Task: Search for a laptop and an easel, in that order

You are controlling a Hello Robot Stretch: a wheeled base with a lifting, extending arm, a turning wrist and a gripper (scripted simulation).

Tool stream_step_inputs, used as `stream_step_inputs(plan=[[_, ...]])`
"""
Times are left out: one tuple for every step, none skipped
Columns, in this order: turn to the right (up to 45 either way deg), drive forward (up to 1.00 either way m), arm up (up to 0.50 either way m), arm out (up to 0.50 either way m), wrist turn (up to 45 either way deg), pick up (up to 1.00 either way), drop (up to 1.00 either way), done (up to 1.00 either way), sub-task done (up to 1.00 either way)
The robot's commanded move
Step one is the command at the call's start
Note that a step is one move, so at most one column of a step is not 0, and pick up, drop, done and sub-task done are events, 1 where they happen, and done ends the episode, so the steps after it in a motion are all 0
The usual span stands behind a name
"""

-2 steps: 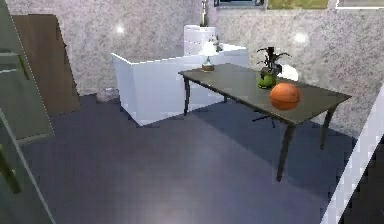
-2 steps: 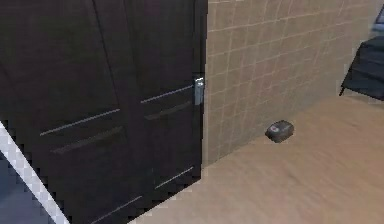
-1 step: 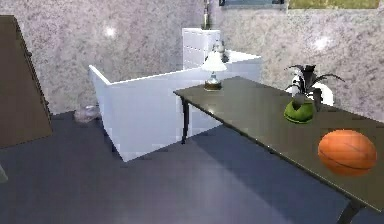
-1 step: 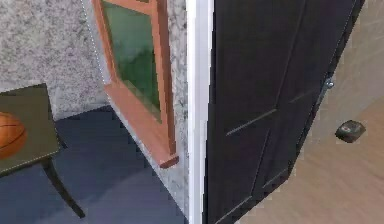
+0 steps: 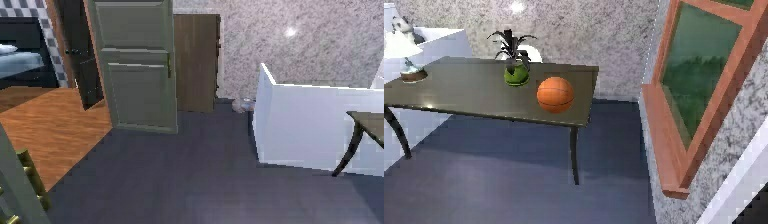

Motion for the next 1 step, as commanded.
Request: stream_step_inputs(plan=[[-9.0,0.0,0.0,0.0,0.0,0.0,0.0,0.0,0.0]])
